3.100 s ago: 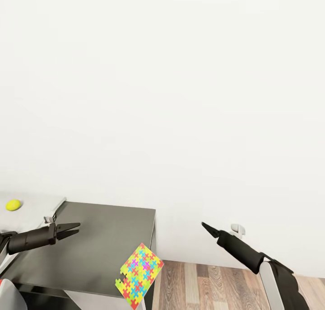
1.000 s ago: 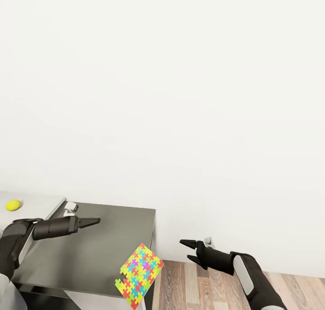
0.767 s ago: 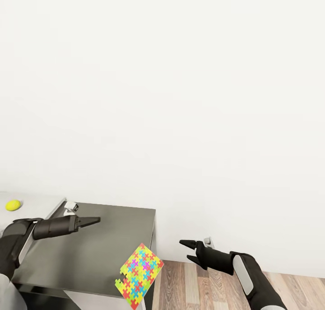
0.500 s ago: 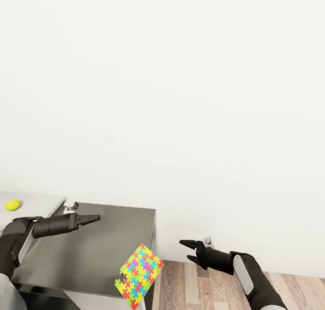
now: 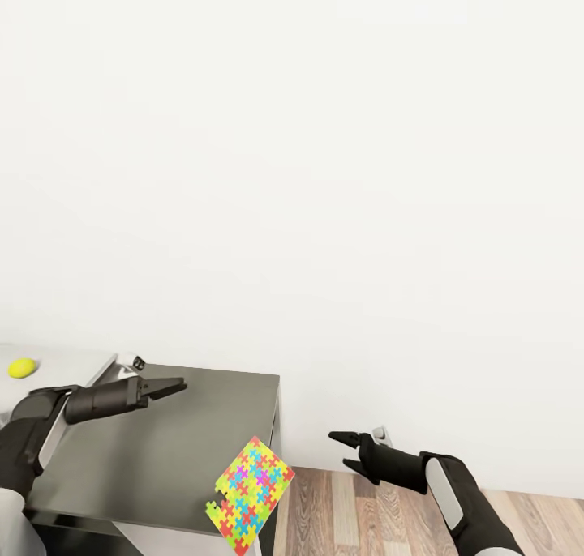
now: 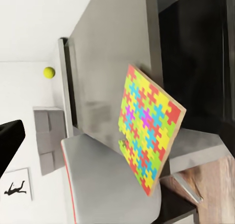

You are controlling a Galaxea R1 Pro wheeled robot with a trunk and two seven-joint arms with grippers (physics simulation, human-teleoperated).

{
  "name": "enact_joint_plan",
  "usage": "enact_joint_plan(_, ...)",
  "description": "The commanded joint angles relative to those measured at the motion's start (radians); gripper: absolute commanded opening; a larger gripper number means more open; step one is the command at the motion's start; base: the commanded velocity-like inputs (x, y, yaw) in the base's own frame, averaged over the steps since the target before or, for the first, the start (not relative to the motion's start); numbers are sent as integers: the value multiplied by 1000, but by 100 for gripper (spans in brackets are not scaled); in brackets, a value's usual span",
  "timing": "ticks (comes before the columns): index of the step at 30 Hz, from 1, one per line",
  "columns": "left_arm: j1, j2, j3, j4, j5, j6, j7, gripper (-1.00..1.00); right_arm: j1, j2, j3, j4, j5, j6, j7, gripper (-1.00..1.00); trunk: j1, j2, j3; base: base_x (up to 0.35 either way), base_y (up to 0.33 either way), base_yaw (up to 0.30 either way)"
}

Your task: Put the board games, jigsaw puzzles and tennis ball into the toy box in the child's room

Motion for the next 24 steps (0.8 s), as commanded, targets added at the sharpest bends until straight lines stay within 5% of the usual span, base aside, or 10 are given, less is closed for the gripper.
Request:
enact_joint_plan(1,0,-1,0,-1,0,11,-4,100,-1,-1,-3,4,2,4,4,100,4,-9,-5,0,0,0)
enact_joint_plan(9,25,-3,-20,-46,10,15,-4,100,-12,3,-3,40,6,-14,2,100,35,-65,-30,0,0,0)
enact_joint_plan(17,44,-4,-35,-83,74,16,-4,100,-46,5,1,121,14,-49,2,100,66,-121,-55,0,0,0)
enact_joint_plan(24,55,-3,-56,-94,95,16,-4,100,-63,0,2,167,15,-87,3,100,93,-170,-77,0,0,0)
